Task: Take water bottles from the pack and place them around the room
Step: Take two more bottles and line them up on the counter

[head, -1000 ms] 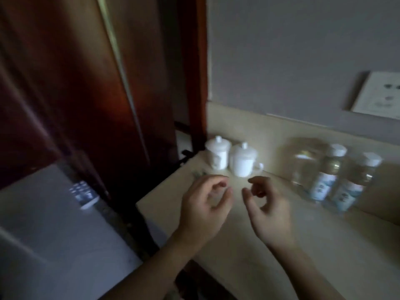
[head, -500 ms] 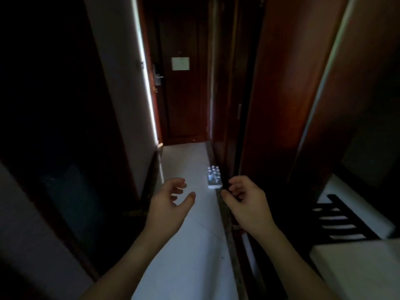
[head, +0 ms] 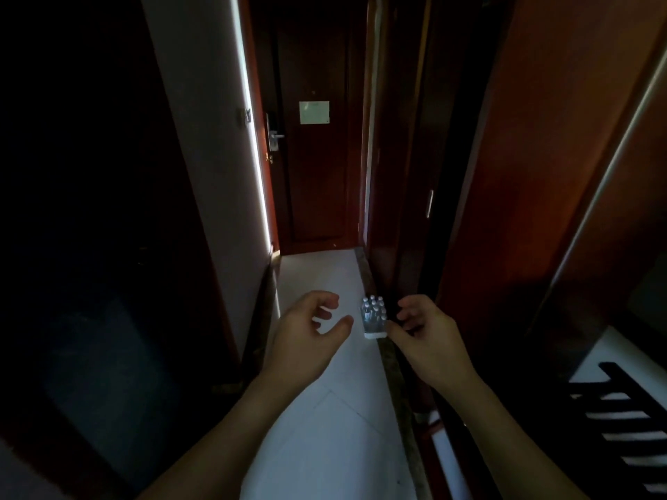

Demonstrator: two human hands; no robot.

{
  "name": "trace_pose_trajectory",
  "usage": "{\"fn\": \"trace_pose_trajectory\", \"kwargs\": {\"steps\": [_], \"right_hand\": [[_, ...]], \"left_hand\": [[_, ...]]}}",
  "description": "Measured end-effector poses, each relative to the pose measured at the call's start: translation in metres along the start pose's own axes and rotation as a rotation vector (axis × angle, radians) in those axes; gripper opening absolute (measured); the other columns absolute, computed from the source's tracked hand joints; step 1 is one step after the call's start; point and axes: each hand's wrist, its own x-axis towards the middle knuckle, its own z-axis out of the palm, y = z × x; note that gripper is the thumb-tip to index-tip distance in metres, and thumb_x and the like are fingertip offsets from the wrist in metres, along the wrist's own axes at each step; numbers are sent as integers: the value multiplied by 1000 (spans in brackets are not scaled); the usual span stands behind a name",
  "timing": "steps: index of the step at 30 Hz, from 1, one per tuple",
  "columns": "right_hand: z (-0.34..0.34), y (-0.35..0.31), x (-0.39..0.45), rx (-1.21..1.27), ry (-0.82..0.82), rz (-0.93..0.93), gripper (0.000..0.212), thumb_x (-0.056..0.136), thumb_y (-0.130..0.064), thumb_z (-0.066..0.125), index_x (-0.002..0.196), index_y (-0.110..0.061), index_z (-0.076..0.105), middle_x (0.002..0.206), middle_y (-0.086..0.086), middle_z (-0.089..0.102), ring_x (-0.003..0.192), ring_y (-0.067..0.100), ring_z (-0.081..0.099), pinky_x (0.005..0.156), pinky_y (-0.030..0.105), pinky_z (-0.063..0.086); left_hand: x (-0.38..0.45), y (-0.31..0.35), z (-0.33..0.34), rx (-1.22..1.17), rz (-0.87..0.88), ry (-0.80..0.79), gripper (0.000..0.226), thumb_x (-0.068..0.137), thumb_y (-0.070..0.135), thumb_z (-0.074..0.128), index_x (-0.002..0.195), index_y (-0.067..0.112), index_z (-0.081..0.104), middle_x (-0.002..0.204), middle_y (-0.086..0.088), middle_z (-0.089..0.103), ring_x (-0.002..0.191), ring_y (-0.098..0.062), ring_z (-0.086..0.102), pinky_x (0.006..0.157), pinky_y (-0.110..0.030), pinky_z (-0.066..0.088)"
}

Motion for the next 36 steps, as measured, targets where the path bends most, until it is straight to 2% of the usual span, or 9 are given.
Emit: {"fn": "trace_pose_trajectory", "kwargs": {"steps": [4, 7, 14, 19, 23, 28, 33, 36], "right_hand": [[25, 18, 64, 16, -23, 3, 33, 82, -23, 77, 107, -27, 57, 96, -11, 63, 87, 8, 62, 76, 25, 52], [39, 36, 121, 12, -50, -14, 33, 83, -24, 76, 108, -28, 56, 97, -10, 63, 90, 11, 63, 79, 29, 55], [68, 67, 287, 19, -73, -22, 36, 82, -32, 75, 113, -24, 59, 102, -6, 66, 93, 13, 64, 83, 36, 58], [100, 64, 390, 38, -107, -24, 34, 83, -29, 75, 112, -27, 57, 103, -5, 65, 92, 15, 63, 84, 41, 57], [124, 66, 452, 3, -137, -41, 36, 84, -32, 74, 115, -27, 57, 103, -10, 63, 92, 10, 61, 83, 39, 57], [152, 86, 534, -42, -127, -14, 36, 86, -28, 73, 118, -21, 59, 105, -5, 63, 96, 12, 61, 85, 34, 55], [196, 111, 633, -98, -87, 37, 36, 86, -33, 72, 117, -22, 60, 103, -8, 65, 92, 9, 63, 83, 37, 58], [217, 116, 692, -157, -76, 78, 44, 86, -34, 72, 125, -22, 55, 105, -8, 63, 94, 9, 62, 84, 36, 57]], "left_hand": [[62, -26, 17, -28, -19, 5, 27, 82, 22, 75, 105, 32, 64, 104, 16, 65, 94, -1, 61, 78, -21, 52], [113, -47, 35, -28, -3, 23, 27, 82, 20, 75, 101, 33, 63, 102, 15, 66, 92, -4, 62, 78, -23, 53], [263, -78, 68, 35, -18, 22, 25, 85, 22, 74, 107, 29, 64, 108, 17, 64, 97, -4, 62, 81, -25, 54], [360, -103, 73, 43, -47, 95, 27, 83, 23, 75, 109, 22, 68, 105, 8, 69, 95, -10, 66, 83, -35, 58], [421, -126, 76, 42, -82, 106, 28, 84, 25, 74, 111, 25, 66, 107, 9, 68, 96, -9, 65, 84, -37, 58], [500, -171, 83, -6, -54, 150, 23, 84, 18, 74, 105, 24, 67, 105, 8, 69, 95, -10, 67, 84, -41, 58], [605, -228, 94, -13, -25, 126, 26, 83, 18, 75, 106, 24, 65, 104, 15, 64, 94, -7, 62, 80, -33, 57], [676, -262, 108, -19, 9, 78, 27, 82, 18, 76, 107, 23, 65, 102, 20, 62, 91, 2, 61, 76, -20, 52]]}}
